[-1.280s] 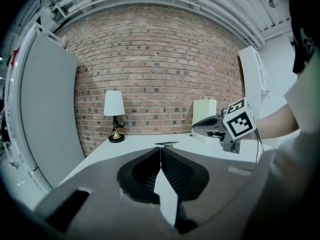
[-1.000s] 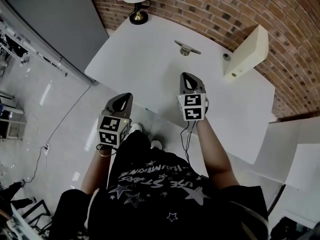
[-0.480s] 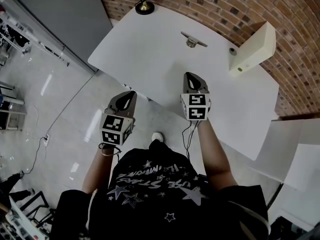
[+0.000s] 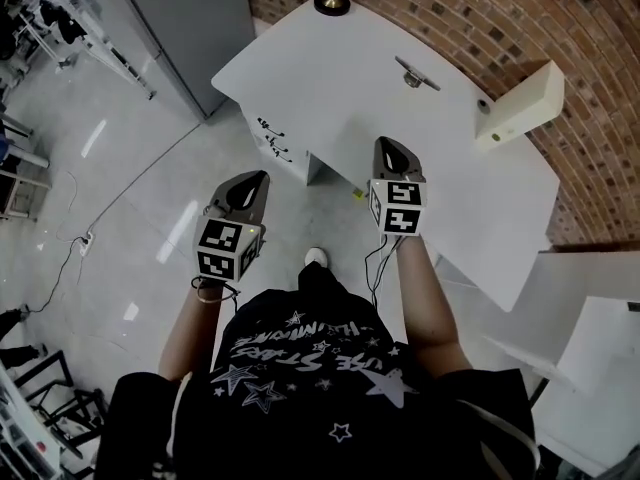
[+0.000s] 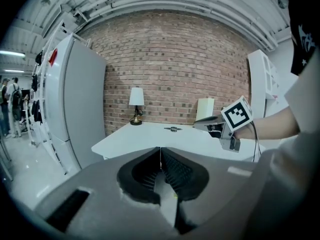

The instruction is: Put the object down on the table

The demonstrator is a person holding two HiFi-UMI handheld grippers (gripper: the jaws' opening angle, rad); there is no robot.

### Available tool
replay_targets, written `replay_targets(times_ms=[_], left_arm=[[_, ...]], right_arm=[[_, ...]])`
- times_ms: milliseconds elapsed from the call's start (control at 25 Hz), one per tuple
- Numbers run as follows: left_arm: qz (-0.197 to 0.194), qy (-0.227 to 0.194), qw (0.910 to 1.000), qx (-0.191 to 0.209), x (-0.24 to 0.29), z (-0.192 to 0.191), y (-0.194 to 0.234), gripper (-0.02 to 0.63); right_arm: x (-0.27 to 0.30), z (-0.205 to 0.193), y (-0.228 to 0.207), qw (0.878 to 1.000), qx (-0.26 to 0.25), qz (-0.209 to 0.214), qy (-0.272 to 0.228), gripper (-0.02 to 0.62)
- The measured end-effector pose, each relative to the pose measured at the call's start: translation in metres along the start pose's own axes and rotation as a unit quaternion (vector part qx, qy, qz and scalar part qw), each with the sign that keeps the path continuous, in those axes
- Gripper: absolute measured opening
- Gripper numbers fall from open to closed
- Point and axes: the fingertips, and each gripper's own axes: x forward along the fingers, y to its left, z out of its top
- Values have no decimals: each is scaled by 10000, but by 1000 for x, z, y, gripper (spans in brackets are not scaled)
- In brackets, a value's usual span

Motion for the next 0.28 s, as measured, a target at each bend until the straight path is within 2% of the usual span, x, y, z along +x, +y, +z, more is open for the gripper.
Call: replay_targets(times_ms=[280], left_arm=[[123, -242, 9996, -72, -57, -7, 10, 20]], right_arm=[[-43, 18, 56, 9994, 144, 145, -267, 2]])
